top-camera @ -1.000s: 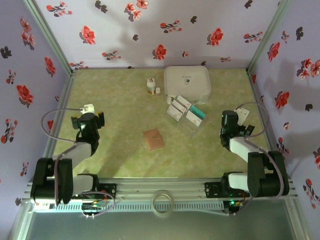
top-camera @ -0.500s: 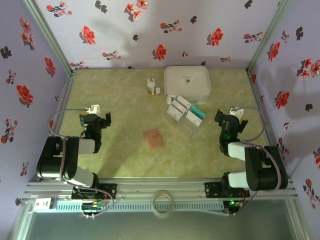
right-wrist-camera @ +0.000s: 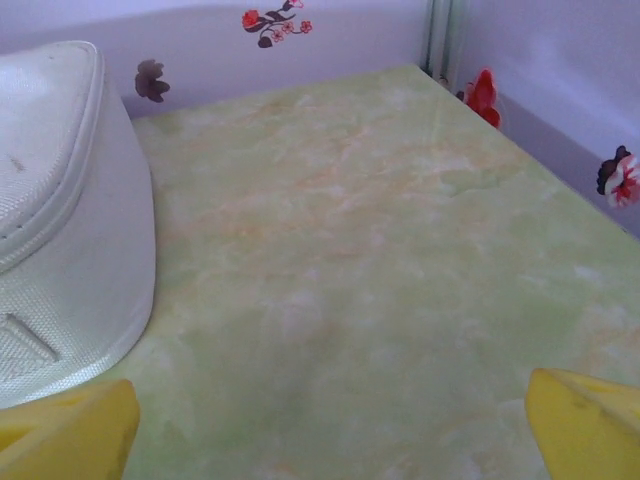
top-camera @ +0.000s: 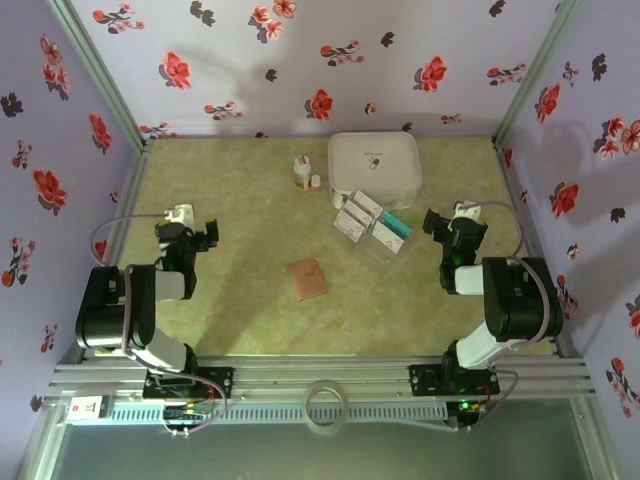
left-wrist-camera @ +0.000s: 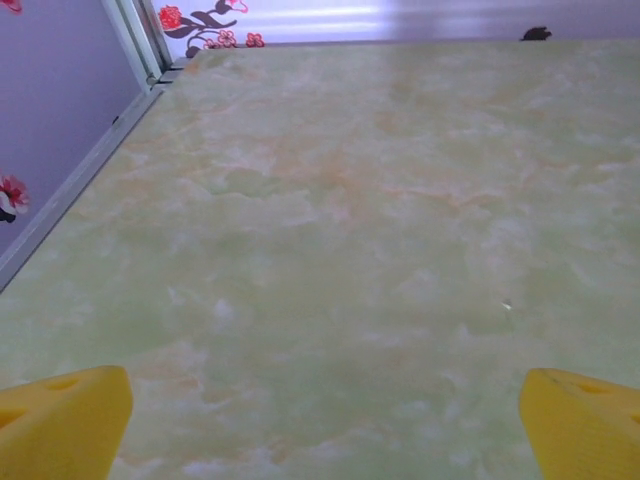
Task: Put the credit cards into the card holder
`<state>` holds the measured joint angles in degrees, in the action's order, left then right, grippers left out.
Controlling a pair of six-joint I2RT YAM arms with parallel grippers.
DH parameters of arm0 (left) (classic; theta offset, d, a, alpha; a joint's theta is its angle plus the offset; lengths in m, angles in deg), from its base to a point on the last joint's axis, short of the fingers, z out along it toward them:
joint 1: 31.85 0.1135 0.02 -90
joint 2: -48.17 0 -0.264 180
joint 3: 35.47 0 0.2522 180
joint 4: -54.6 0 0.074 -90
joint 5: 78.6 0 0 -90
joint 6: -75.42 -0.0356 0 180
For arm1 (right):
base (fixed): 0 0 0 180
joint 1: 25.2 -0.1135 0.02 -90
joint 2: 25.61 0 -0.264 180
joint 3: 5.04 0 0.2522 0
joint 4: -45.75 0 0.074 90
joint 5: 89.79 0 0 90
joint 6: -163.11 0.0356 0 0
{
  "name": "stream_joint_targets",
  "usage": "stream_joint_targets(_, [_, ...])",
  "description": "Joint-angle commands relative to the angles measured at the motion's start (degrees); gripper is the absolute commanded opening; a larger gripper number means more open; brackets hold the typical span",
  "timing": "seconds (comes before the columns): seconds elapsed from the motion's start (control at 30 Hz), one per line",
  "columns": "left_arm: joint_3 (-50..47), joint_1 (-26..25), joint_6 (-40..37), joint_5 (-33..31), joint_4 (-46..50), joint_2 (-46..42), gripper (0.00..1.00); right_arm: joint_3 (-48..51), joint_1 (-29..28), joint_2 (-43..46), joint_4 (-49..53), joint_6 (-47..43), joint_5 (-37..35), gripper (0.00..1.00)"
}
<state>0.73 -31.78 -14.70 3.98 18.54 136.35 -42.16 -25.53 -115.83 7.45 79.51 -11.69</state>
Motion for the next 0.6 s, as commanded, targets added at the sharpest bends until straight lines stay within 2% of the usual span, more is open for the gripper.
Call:
stream_joint_targets(0.0, [1.0, 0.4, 1.0, 2.6, 0.9, 0.2, 1.00, 0.2, 0.3, 0.6, 3.0, -0.3, 2.6, 0.99])
stream_joint_targets(0.57, [0.6, -0.1, 0.4, 2.5, 0.2, 0.2, 1.00, 0.0, -0.1, 0.6, 3.2, -1.1, 3.4, 0.99])
